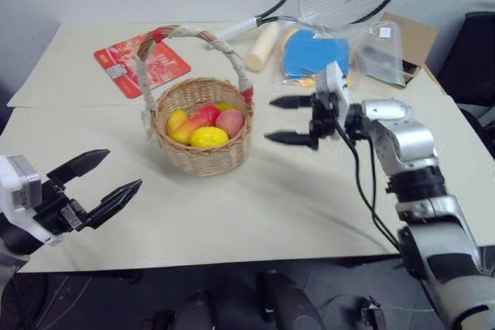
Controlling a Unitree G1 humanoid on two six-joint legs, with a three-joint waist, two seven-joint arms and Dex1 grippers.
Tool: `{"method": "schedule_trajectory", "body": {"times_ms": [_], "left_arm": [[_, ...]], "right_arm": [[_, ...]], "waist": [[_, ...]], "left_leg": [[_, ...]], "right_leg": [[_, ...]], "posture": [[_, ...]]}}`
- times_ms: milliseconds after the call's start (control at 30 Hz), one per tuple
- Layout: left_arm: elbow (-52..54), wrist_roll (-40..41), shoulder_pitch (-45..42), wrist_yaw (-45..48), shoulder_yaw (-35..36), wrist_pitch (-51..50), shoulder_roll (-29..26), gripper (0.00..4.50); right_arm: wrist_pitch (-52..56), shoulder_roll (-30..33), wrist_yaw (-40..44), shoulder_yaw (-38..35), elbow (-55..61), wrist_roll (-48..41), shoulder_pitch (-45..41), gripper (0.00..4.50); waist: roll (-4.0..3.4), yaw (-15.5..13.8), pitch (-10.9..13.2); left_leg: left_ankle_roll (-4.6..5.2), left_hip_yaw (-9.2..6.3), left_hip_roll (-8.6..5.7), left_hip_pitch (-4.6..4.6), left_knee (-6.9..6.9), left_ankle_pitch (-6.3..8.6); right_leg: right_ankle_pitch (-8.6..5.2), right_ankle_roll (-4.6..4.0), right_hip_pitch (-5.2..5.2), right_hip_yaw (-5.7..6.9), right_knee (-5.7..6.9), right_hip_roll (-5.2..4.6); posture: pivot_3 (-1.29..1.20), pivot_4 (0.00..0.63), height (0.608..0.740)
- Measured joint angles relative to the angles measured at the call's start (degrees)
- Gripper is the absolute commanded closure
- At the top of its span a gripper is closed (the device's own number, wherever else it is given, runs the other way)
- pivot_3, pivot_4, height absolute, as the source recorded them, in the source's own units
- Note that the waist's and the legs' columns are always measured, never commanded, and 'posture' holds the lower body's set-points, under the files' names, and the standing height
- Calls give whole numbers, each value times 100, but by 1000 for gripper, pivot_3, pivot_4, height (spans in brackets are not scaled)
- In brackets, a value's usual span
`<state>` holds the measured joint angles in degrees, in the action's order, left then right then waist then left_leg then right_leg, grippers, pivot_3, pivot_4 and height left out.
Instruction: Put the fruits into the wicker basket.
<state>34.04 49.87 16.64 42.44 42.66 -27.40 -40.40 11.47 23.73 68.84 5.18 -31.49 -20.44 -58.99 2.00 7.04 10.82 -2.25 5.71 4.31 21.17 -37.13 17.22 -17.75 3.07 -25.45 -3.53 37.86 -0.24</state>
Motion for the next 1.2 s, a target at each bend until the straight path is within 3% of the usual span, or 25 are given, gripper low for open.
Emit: {"method": "schedule_trajectory", "body": {"times_ms": [67, 167, 400, 533, 667, 833, 1000, 1200], "left_arm": [[23, 2, -8, -35, -18, 0, 16, 0], [82, 4, -17, -56, -55, -2, 20, 0], [121, 41, 21, -55, 29, -4, -2, 0], [200, 63, 23, -62, 14, -19, -19, 0], [197, 62, -255, -95, -269, -18, -44, 0], [58, 51, -938, -34, -876, -17, -144, 0], [-465, -21, -1657, 184, -1512, -24, -240, 0], [-1052, -96, -2267, 684, -2152, -73, -348, 0]], "right_arm": [[-266, -364, -30, -101, -606, 21, -359, 46], [-407, -889, 113, -195, -1274, -27, -778, 651], [-1113, -1143, 357, -165, -2294, 368, -1063, 2948], [-1256, -1091, 581, -197, -2301, 455, -1049, 4318], [-1195, -823, 831, -348, -1764, 362, -623, 4343], [-309, 43, 525, -825, 152, -60, 491, 4343], [842, 825, -563, -1910, 1880, -742, 1456, 4343], [838, 1366, -1617, -2891, 2588, -728, 2780, 4343]], "waist": [[-2, 27, 1], [-2, 69, 1], [-2, 81, 1], [-2, 85, 1], [-2, 76, 1], [-2, -107, 1], [-5, -189, 3], [-4, -226, 3]], "left_leg": [[-3, -2, 13, 4, 0, -1], [-8, -2, 35, 9, -1, 0], [-7, 2, 23, 13, -10, 1], [-8, 0, 27, 12, -5, 0], [-9, -1, 26, 12, -6, 0], [-8, -4, 17, 18, -11, 0], [-9, 0, -8, 10, -7, -1], [-8, 2, -11, 7, -7, -2]], "right_leg": [[-1, -1, -1, 2, -2, 4], [-1, -1, -2, 5, -5, -1], [0, 2, 1, 7, -10, -22], [0, 2, 1, 9, -9, -16], [0, 2, 1, 9, -9, -17], [2, 7, 1, 9, -12, -22], [2, 8, 1, 3, -9, -14], [2, 9, 2, -5, -7, -9]], "posture": [[0, 150, 740], [0, 150, 740], [0, 150, 740], [0, 150, 740], [0, 150, 740], [0, 150, 740], [0, 150, 740], [0, 150, 740]]}}
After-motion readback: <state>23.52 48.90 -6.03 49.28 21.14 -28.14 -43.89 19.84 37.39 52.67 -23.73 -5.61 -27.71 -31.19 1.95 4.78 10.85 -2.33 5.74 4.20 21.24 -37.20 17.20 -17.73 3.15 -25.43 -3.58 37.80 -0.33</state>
